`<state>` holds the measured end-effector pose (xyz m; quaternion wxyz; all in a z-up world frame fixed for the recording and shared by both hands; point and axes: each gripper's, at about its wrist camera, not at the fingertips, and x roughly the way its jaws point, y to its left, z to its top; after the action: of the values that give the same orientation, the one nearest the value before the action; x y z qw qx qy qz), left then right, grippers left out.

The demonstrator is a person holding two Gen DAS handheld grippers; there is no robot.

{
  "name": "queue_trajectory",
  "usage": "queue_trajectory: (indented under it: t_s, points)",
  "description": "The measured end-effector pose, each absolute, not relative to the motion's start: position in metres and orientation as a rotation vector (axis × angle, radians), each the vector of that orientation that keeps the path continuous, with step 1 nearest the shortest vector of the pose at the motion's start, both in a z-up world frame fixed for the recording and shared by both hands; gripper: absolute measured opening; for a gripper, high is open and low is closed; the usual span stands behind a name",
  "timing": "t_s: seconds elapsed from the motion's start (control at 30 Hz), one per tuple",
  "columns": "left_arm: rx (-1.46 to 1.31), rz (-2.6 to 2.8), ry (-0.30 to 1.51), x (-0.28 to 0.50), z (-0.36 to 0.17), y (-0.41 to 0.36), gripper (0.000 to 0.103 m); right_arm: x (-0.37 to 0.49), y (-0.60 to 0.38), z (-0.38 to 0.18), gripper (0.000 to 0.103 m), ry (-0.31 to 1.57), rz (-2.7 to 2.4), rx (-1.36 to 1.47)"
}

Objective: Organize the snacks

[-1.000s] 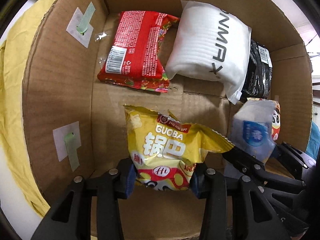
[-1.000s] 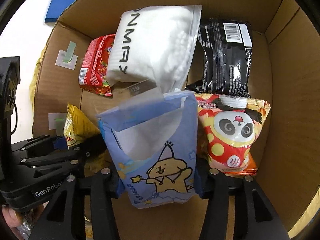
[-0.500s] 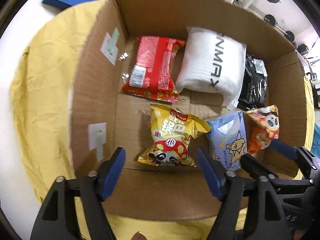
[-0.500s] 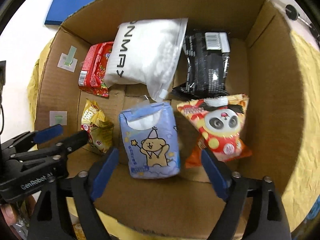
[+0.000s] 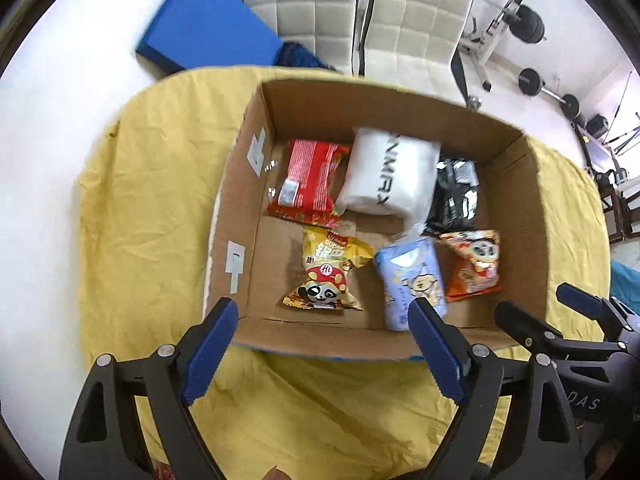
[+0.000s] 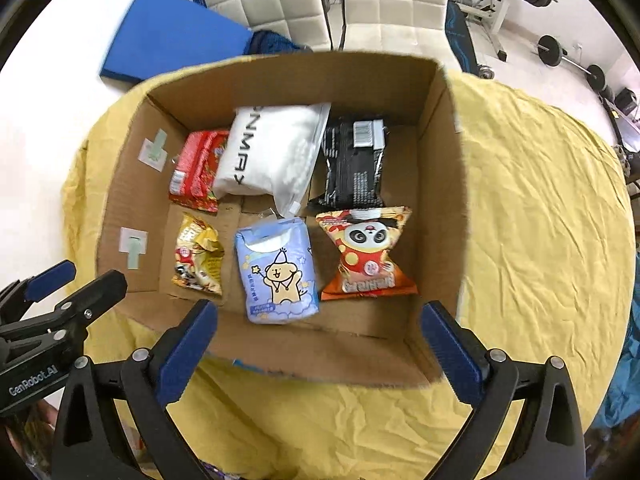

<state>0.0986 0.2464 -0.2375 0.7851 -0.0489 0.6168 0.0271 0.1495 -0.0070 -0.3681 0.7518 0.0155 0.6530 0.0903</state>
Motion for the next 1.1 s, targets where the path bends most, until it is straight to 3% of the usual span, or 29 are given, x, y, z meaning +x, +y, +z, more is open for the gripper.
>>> queue_trajectory:
  t_s: [0.07, 0.17, 0.47, 1.1]
  points:
    - [-0.096, 0.056, 1.309, 0.095, -0.226, 0.241, 0.088, 0.142, -0.012, -0.351, 0.103, 1.405, 0.198, 0.048]
    - [-0.090, 0.054, 1.275, 0.085, -0.205, 0.233, 0.099, 0.130, -0.020, -0.324, 0.103, 1.366, 0.199, 0.063]
    - [-0.077, 0.089, 1.138, 0.045, -0.138, 0.223, 0.099, 0.079, -0.049, -0.238, 0.103, 1.245, 0.203, 0.073]
    - [-0.075, 0.058, 0.981, 0.002, -0.048, 0.200, 0.099, 0.027, -0.075, -0.145, 0.103, 1.110, 0.188, 0.081]
